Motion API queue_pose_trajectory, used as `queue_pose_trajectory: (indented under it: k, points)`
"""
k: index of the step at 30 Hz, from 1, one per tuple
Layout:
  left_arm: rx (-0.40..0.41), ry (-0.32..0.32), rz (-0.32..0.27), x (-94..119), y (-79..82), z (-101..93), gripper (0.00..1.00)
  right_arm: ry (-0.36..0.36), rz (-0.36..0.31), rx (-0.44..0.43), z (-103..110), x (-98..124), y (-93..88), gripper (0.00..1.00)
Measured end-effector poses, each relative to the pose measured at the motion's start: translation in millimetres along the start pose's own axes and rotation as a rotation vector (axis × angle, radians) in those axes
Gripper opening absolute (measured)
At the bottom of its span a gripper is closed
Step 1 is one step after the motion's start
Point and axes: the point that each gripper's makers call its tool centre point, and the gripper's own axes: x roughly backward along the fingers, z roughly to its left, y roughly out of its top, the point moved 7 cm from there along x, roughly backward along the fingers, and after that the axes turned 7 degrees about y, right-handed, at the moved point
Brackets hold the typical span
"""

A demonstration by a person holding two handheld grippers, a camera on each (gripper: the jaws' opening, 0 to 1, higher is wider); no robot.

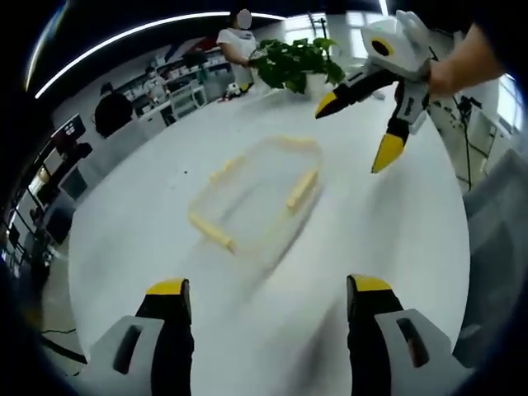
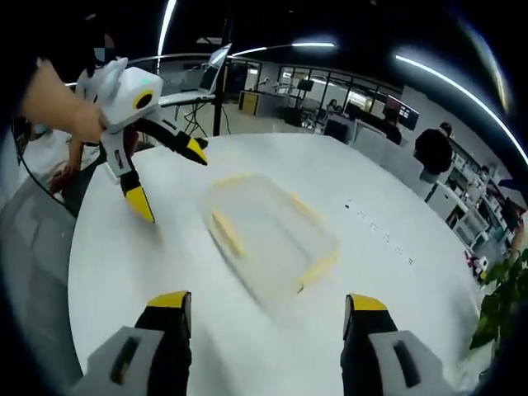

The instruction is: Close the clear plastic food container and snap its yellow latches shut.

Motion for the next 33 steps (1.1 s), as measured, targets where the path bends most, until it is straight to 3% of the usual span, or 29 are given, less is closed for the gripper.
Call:
queue_pose_trajectory:
  k: [19,33]
  points:
    - [0.065,0.031,-0.045,32,-21.4,-22.4,0.76,-0.067,-0.052,-0.070,36,26,-25.6,0.74]
    - [0.101,0.044,-0.061,54,-39.3,-40.0,0.76,-0.096,-0.045,-0.127,65,33,-52.1,0.73]
